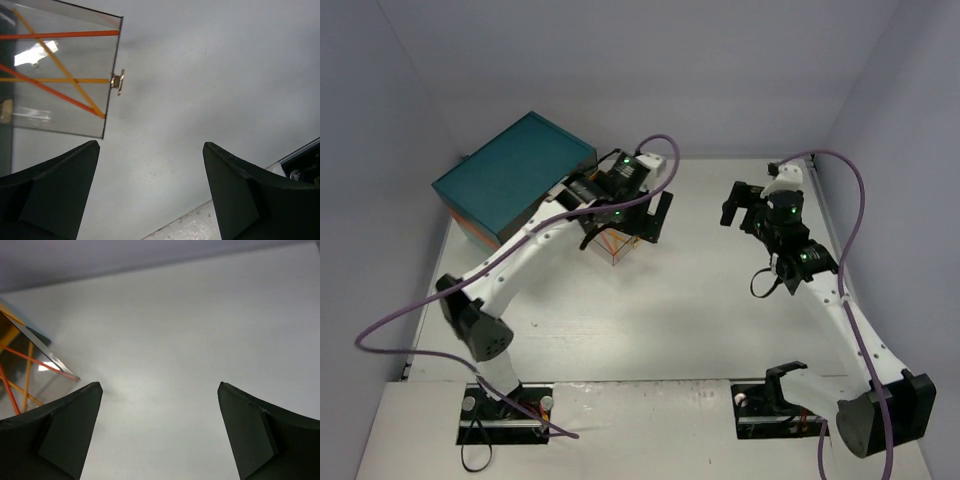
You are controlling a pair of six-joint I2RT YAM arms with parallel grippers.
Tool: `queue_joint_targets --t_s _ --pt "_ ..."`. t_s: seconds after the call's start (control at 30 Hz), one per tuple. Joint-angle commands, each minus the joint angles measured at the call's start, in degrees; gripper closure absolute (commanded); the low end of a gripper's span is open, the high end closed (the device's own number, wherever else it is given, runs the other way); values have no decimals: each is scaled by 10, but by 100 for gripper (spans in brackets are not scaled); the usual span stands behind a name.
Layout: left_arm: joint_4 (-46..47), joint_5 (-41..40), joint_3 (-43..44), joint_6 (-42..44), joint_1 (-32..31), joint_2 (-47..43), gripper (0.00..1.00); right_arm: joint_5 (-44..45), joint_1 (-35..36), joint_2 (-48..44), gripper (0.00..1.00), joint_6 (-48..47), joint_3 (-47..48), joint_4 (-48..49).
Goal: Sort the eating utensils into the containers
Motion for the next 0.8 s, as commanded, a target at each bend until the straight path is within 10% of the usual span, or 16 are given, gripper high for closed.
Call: queue_joint_targets --t_s 0.0,0.77 --pt "33 32 59 24 -26 67 16 63 0 -88 0 33 -63 -27" --pt "37 -125 79 101 40 235 8 94 -3 -269 0 86 -161 -130"
